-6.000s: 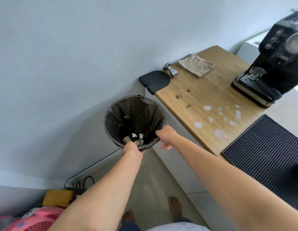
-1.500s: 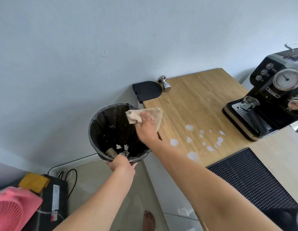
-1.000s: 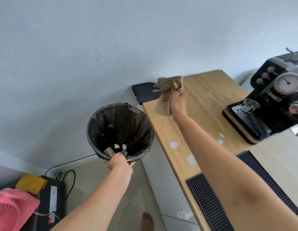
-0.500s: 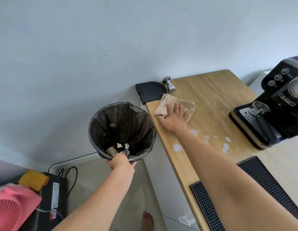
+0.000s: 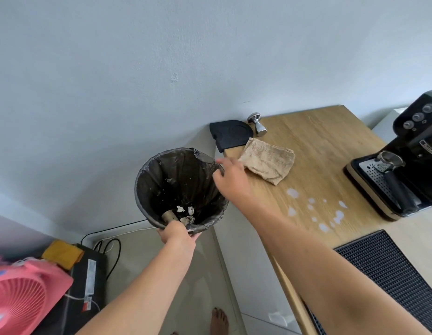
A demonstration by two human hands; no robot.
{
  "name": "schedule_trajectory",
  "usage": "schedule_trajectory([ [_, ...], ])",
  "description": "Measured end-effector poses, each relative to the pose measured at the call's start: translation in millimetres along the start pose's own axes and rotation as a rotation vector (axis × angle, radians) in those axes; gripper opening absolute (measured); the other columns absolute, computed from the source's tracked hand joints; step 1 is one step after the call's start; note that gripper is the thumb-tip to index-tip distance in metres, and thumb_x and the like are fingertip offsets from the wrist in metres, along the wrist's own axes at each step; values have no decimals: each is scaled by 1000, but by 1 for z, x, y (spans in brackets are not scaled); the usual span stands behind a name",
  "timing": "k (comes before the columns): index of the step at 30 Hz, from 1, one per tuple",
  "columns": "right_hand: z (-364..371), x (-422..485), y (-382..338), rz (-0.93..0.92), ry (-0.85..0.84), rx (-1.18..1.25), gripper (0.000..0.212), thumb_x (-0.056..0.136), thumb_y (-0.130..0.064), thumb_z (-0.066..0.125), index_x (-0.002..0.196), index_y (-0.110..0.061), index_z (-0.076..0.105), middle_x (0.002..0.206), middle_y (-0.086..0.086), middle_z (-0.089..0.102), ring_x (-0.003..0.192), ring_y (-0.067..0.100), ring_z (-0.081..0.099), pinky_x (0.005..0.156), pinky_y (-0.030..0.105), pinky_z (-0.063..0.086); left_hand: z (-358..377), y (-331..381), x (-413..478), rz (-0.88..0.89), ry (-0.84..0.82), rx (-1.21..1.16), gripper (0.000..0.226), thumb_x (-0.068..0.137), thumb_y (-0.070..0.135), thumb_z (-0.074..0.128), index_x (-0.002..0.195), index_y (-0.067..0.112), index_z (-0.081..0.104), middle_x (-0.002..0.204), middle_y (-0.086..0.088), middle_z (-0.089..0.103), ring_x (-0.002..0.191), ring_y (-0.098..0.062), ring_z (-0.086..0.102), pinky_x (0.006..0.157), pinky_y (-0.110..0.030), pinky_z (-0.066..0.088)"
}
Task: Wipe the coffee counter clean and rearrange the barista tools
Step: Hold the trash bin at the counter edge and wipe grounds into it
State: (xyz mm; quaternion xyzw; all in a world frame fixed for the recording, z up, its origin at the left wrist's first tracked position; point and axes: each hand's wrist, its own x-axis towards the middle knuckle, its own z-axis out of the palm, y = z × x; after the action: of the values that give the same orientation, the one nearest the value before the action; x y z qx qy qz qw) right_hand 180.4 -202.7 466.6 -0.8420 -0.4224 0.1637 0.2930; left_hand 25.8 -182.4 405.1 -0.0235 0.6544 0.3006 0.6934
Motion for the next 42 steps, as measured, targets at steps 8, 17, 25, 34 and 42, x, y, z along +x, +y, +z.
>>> schedule_trajectory([
  [8, 81, -13, 23, 462, -118, 198, 54, 102, -23, 38, 150, -5, 22, 141, 24, 45, 127, 38, 48, 102, 43, 41, -25, 15, 50, 51, 48, 30, 60, 92, -1, 37, 145, 29, 42, 132, -19, 57, 105, -44, 60, 49, -51, 56],
  [17, 228, -8, 132, 800, -178, 249, 27, 88, -15, 34, 107, -16, 55, 101, 11, 65, 86, 34, 65, 75, 51, 61, -56, -20, 198, 36, 76, 169, 65, 87, -7, 34, 139, 30, 46, 131, -11, 60, 112, -39, 61, 85, -62, 52],
  [25, 283, -25, 181, 832, -65, 226, 18, 93, -6, 35, 98, -7, 52, 74, 7, 57, 68, 31, 62, 63, 42, 59, -64, -45, 266, 5, 56, 232, 65, 87, -7, 33, 138, 30, 48, 125, -11, 62, 97, -35, 62, 65, -43, 56],
  [34, 407, 7, 289, 920, -17, 217, 20, 90, -8, 39, 102, -9, 54, 84, 11, 62, 82, 39, 66, 74, 52, 59, -49, -89, 404, 0, 3, 321, 60, 94, -6, 32, 141, 29, 46, 124, -8, 61, 98, -34, 61, 56, -37, 54],
  [42, 468, 30, 347, 931, 16, 259, 26, 90, -7, 39, 110, -9, 55, 82, 5, 58, 83, 38, 66, 75, 54, 59, -41, -119, 490, 0, -46, 332, 56, 97, -1, 34, 142, 30, 44, 120, -5, 59, 101, -33, 61, 65, -41, 56],
])
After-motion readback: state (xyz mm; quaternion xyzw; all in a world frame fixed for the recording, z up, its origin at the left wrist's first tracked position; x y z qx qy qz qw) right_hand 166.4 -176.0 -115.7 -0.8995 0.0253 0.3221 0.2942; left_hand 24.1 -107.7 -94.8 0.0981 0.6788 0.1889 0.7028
